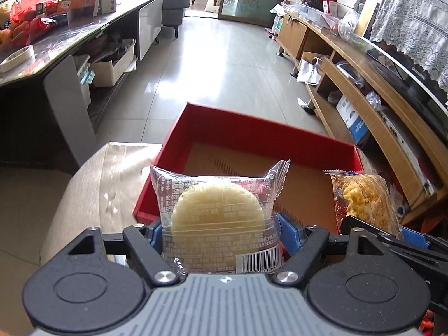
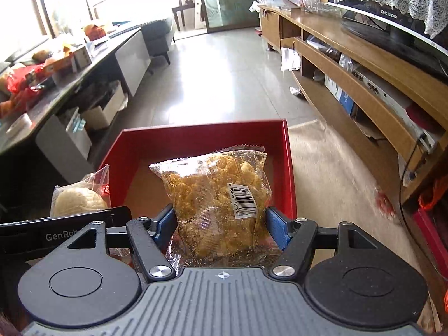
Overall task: Organize snacks
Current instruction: 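Carry the cake and crisps bag over the red box with both tools, then open both tools to drop the cake and crisps bag into the box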
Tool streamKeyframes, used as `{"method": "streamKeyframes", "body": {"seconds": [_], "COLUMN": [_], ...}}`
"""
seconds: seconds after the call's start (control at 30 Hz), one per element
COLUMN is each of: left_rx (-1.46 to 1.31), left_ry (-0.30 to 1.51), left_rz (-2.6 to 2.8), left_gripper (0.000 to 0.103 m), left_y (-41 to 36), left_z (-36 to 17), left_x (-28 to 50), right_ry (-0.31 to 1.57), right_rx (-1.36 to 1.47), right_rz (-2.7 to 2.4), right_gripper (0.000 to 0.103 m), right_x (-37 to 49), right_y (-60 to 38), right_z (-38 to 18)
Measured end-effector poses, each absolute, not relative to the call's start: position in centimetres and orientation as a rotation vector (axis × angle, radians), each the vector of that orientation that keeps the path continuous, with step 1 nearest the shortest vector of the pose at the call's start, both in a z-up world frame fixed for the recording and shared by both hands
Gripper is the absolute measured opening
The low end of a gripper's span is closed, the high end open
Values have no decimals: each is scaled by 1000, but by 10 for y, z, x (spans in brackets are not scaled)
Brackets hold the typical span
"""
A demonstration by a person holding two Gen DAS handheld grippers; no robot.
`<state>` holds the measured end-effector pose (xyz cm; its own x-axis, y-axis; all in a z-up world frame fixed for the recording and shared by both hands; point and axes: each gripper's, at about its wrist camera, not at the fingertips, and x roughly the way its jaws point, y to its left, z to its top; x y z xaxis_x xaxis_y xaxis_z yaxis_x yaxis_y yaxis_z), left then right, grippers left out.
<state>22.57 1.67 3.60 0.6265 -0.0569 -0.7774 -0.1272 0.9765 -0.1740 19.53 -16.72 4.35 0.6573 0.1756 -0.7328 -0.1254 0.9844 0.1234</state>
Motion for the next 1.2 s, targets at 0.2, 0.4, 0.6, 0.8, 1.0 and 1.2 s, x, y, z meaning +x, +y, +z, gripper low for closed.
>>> {"method": "streamKeyframes", "body": {"seconds": [0.2,0.4,0.6,0.8,1.0,1.2], "left_rx": [-206,-170,-139,-118,-93,-60], "left_ry": [893,919,944,967,958,963], "left_rz": [68,95,104,123,136,144], "left_gripper": [71,71,71,71,72,76], "left_y": [16,13,8,5,5,1], "left_z": [26,5,-12,-25,-26,-27], "left_x": [256,279,289,291,292,292], "right_ry": [833,856,884,884,875,860], "right_rx": [55,83,78,13,-20,-51], "right_rz": [182,193,186,177,180,168], "right_gripper": [74,74,74,74,74,76], "right_x": [225,248,257,257,262,262], "right_y": [-165,-164,-162,-155,-152,-150], "right_z": [34,12,-3,-12,-12,-14]}}
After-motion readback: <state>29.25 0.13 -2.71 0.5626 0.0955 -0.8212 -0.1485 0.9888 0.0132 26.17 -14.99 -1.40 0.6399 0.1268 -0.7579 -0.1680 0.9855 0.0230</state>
